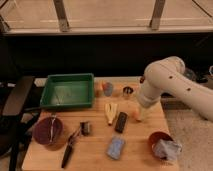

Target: Place fork in table surface

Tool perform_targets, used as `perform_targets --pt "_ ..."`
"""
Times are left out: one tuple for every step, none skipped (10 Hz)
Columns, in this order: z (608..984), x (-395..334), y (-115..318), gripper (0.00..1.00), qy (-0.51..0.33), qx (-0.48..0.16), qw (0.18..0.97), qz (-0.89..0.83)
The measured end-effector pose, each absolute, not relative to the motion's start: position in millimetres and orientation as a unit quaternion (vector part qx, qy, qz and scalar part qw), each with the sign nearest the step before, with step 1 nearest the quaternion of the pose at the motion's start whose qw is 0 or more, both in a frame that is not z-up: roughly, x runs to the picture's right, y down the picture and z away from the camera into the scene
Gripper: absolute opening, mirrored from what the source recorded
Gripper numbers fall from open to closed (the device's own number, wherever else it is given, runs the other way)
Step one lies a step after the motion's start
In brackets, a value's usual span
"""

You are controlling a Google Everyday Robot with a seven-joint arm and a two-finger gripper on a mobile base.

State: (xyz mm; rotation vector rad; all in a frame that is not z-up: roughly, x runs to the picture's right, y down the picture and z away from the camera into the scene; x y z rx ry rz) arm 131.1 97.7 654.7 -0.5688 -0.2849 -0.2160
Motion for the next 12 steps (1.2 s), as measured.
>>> perform_targets --pt "650.7 111.5 100.7 0.65 -0.155 -0.278 0.941 -0.115" --pt "643.3 86.1 105.8 0.65 -0.175 -0.275 0.936 -0.13" --pt "641.4 79.7 108.0 0.65 -0.179 -0.275 0.935 -0.135" --pt "641.3 80.0 108.0 0.65 -0.179 -0.275 0.935 -0.135" --pt "641.3 79.7 107.8 0.65 -0.179 -0.274 0.935 -0.135" --pt "641.3 79.8 107.8 0.65 -0.179 -0.274 0.935 -0.135" --pt "641.3 79.8 107.8 0.65 -0.179 -0.274 0.935 -0.135" --pt "641.3 79.7 107.7 0.65 -0.179 -0.274 0.935 -0.135" --pt "641.3 79.8 107.7 0.65 -0.179 -0.274 0.935 -0.135" --pt "643.0 76.7 105.1 0.65 -0.178 -0.275 0.933 -0.146" --pt "647.3 65.1 101.5 0.65 -0.184 -0.276 0.93 -0.162" --pt "650.6 52.3 98.4 0.65 -0.193 -0.276 0.925 -0.174"
